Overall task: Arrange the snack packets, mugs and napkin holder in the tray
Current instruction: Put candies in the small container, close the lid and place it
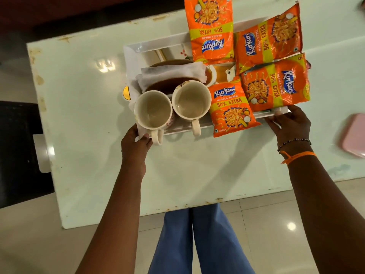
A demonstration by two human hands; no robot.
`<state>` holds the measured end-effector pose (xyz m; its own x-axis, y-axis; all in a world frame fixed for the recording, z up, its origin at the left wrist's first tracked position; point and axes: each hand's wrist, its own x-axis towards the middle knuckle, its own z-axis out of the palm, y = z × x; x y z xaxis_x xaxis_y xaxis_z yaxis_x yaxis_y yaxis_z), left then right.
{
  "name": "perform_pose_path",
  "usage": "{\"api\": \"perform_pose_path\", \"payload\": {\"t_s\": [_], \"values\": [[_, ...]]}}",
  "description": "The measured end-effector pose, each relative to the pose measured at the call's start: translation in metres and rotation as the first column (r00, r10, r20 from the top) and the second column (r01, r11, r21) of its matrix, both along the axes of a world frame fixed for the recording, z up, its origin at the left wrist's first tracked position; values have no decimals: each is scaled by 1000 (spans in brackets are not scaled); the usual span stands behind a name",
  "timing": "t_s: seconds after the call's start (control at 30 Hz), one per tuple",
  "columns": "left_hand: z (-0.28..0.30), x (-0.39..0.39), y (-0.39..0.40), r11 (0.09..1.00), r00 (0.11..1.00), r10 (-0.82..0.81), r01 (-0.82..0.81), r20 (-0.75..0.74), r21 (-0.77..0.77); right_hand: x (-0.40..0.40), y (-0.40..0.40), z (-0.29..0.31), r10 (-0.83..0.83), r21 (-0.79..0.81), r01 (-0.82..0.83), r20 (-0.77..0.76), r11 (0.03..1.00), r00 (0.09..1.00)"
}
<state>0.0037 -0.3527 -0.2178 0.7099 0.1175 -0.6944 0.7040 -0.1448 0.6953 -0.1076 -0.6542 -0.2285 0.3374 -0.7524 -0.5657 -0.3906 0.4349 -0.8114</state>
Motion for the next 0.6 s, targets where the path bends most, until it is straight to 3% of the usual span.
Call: {"api": "perform_pose_path", "payload": {"t_s": [0.13,0.27,0.37,0.5,0.6], "values": [[20,-19,0,998,995,-51,49,-83,-28,-13,8,18,-77,122,70,55,990,996],[42,-60,-10,996,962,67,-79,-266,-36,-34,19,39,-91,135,89,11,987,996],[54,-97,-33,995,920,15,-52,-392,-85,-60,19,49,-75,-33,74,-27,997,997],[61,-136,-99,926,823,-372,298,-429,-232,-86,-10,59,-98,-403,30,-149,915,984],[68,-149,-159,821,742,-568,478,-357,-313,-102,-46,63,-161,-545,-17,-277,838,947]]}}
